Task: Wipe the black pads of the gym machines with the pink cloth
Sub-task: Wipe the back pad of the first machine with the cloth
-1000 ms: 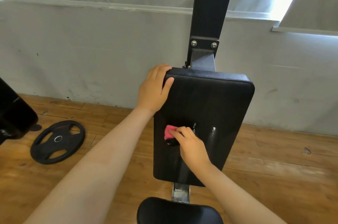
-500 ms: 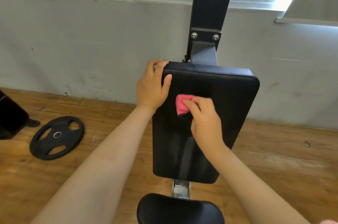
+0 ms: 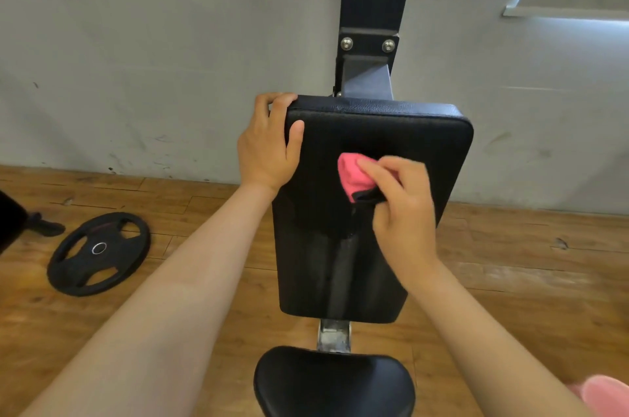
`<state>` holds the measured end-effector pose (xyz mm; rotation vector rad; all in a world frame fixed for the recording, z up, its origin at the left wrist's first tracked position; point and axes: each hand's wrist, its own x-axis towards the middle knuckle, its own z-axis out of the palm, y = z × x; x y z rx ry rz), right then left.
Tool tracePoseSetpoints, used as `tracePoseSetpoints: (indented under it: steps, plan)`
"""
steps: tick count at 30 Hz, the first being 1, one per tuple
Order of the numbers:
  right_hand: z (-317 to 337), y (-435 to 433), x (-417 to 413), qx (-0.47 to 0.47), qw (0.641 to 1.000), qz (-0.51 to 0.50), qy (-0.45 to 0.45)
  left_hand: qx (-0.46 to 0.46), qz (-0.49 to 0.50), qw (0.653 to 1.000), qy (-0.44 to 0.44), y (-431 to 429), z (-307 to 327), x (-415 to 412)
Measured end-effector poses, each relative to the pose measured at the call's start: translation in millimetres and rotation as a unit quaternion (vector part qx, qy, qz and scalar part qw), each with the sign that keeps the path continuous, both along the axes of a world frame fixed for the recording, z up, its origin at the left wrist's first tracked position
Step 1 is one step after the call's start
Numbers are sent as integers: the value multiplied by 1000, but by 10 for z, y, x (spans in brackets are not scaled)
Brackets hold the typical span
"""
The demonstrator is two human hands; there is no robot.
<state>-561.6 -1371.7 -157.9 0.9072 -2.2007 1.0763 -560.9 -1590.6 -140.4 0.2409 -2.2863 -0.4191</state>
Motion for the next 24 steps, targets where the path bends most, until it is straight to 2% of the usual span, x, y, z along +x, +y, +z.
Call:
tracePoseSetpoints:
  steps: [5, 8, 13, 16, 22, 24]
  plan:
    - [-232, -57, -85, 83, 996, -25, 26, 3, 4, 1000, -3, 14, 9, 7]
    - [-543, -21, 1, 117, 993, -6, 5, 5, 6, 1000, -3, 14, 4, 9]
    - [-982, 104, 219, 240, 969, 14, -61, 9, 6, 1000, -7, 12, 10, 15]
    - [-958, 145, 237, 214, 973, 28, -88, 10, 8, 1000, -8, 18, 10, 15]
    - [-347, 258, 80, 58, 998, -11, -39, 13, 17, 1000, -7, 22, 0, 7]
    - [-219, 201, -2, 55, 997, -38, -27, 12, 18, 1000, -5, 24, -6, 9]
